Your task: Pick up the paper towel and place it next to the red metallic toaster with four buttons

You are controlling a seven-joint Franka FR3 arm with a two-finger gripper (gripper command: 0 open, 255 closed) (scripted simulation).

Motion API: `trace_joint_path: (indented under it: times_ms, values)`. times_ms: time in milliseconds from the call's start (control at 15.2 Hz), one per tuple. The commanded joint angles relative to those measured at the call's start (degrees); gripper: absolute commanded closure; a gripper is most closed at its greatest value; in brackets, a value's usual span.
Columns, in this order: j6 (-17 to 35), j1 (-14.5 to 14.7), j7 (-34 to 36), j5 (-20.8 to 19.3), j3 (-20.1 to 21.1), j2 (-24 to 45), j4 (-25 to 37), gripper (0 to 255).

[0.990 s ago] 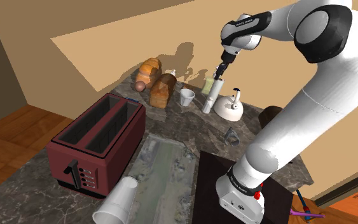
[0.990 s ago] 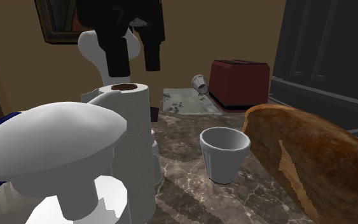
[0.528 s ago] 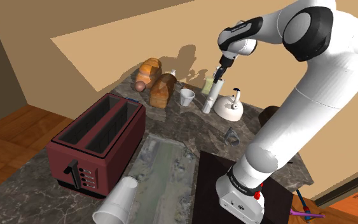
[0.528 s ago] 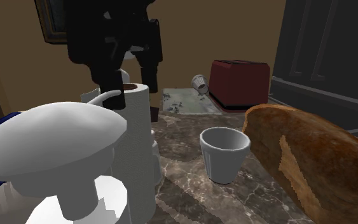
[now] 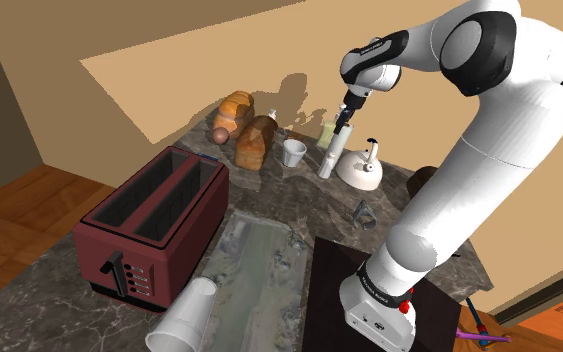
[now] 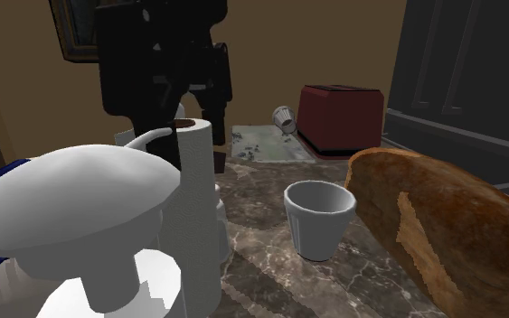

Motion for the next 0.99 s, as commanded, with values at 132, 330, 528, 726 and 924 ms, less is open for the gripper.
trace_joint_path:
  times_ms: [132, 330, 528, 726, 924]
  values:
    - [0.0, 0.0, 0.0, 0.0, 0.0, 0.0, 0.0, 255]
    - [0.0, 0.0, 0.0, 0.01, 0.0, 0.01, 0.0, 255]
    - [0.03, -0.01, -0.02, 0.02, 0.0, 0.03, -0.01, 255]
    - [-0.71, 0.03, 0.21, -0.29, -0.01, -0.39, 0.39, 255]
    - [-2.9, 0.14, 0.77, -1.06, -0.01, -1.45, 1.7, 255]
